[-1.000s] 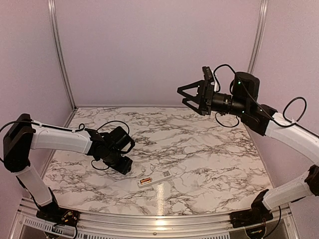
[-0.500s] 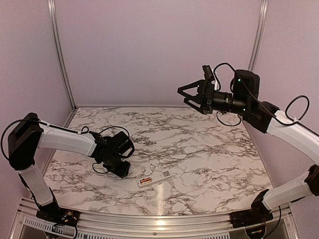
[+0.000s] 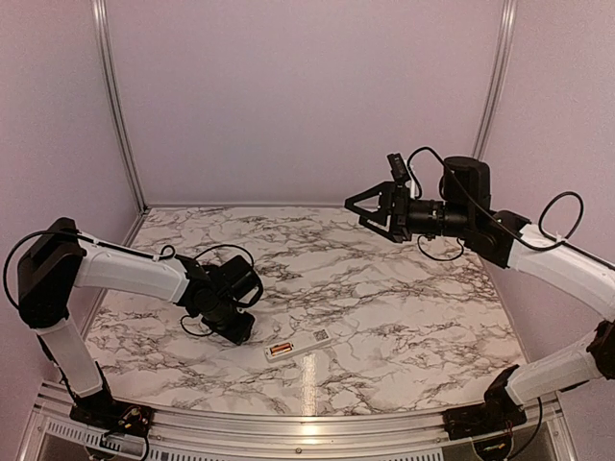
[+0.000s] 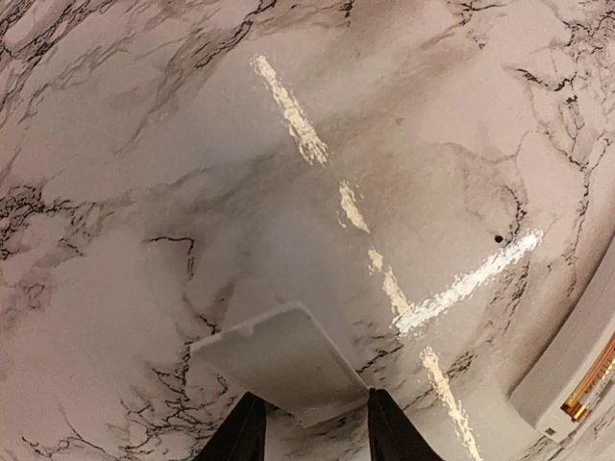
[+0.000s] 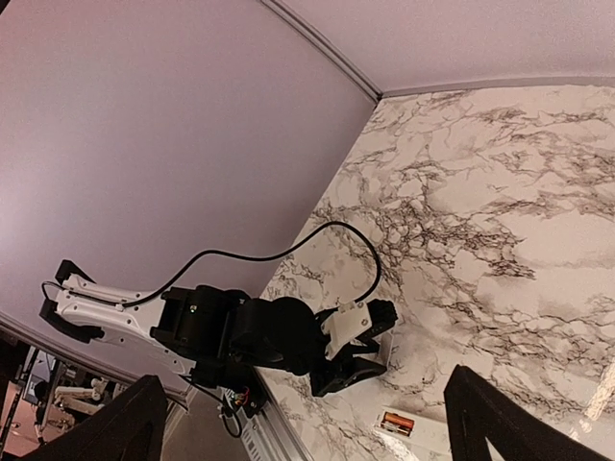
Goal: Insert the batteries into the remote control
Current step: Pick up the battery cover from the center of the board.
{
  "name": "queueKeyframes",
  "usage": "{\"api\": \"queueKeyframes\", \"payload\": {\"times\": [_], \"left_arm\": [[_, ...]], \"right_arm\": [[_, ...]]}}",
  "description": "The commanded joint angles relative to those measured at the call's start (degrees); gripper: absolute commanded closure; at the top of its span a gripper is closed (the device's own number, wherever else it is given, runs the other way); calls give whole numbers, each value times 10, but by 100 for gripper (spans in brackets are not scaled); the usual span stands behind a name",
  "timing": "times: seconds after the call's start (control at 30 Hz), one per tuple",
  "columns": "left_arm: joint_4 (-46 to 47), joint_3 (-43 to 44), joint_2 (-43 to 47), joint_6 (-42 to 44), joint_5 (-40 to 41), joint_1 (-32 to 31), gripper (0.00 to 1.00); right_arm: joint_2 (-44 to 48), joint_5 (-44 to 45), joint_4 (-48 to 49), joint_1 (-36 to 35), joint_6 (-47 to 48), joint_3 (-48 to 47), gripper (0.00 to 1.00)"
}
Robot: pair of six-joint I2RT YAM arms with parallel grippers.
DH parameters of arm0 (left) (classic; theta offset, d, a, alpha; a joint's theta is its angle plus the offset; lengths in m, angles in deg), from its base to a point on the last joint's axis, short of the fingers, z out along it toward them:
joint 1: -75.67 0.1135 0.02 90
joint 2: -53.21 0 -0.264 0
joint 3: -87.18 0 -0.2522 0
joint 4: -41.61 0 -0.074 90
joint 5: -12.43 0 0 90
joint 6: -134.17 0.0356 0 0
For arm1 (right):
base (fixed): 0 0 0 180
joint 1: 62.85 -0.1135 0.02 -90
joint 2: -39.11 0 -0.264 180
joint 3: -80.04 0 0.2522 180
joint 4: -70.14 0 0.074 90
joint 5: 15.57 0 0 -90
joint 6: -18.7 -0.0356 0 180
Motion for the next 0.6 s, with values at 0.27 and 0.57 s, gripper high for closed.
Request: {"api": "queueKeyframes", "payload": {"times": [0.27,0.57], "left_arm": [[20,-1,-15,16,-44,-9,45],[18,21,-22,26,-66,-10,31]], "right_arm": [[6,-30,34,22,-9,14,1],[4,-39,47,24,-13,21,1]]}}
